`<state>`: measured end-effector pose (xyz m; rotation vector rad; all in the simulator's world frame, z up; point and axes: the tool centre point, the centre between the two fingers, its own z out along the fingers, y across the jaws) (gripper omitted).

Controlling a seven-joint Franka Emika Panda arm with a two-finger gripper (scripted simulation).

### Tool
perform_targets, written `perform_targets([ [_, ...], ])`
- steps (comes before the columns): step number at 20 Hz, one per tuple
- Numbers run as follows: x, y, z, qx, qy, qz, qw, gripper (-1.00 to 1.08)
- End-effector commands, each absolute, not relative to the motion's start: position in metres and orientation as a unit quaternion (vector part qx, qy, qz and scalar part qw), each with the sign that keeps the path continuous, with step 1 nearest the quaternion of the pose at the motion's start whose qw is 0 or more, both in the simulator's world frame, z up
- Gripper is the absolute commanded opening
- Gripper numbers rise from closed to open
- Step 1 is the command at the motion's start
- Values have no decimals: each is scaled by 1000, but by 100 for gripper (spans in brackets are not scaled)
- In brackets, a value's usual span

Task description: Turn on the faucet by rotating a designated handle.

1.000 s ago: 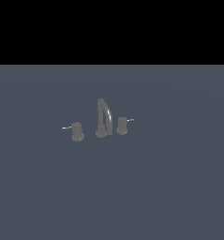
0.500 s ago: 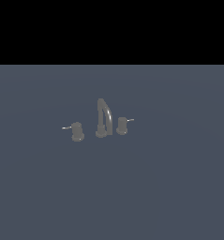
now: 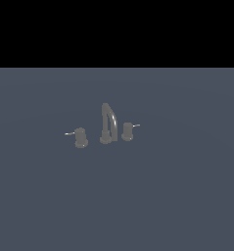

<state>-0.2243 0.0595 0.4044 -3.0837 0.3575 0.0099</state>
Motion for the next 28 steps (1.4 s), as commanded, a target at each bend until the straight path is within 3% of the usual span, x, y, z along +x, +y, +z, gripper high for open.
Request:
perform_targets([
  [1, -217, 71, 389, -990, 140, 3, 18, -100],
  [28, -112, 162, 234, -927, 375, 3, 16, -100],
])
